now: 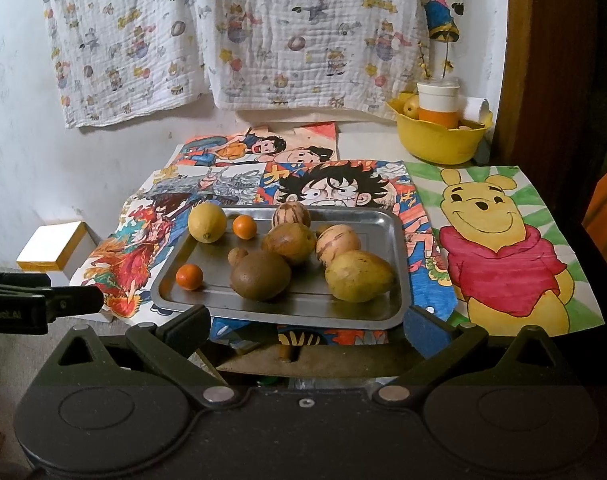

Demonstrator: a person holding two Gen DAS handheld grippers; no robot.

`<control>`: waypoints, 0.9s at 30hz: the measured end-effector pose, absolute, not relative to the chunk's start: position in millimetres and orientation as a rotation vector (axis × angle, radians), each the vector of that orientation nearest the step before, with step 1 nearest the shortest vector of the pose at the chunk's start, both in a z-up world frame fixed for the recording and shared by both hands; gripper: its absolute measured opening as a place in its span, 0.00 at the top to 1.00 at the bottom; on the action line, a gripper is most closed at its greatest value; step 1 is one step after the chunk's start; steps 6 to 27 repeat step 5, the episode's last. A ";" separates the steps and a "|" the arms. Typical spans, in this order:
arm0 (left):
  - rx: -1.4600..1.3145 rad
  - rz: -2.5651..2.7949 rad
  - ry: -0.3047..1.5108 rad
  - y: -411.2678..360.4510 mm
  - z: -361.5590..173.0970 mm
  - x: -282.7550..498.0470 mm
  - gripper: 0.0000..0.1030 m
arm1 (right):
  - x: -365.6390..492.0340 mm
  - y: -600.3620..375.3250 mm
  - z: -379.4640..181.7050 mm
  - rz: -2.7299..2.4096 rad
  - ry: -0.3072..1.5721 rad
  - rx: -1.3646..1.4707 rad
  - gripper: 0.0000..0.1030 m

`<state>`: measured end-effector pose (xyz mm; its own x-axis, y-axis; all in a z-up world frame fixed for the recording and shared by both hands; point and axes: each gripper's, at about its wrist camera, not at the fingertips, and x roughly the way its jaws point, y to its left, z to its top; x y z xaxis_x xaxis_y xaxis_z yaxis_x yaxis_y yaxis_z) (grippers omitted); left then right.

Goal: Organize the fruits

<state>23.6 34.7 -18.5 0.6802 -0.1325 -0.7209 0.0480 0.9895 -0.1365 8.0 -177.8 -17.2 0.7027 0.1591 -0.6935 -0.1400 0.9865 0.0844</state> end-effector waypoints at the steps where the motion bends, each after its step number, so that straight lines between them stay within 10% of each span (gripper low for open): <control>1: -0.110 -0.101 0.817 35.0 -18.7 23.7 0.01 | 8.3 -177.6 -17.0 0.166 0.774 0.027 0.00; 27: -0.111 -0.097 0.822 35.2 -20.2 26.9 0.01 | 9.8 -176.5 -18.6 0.167 0.778 0.024 0.00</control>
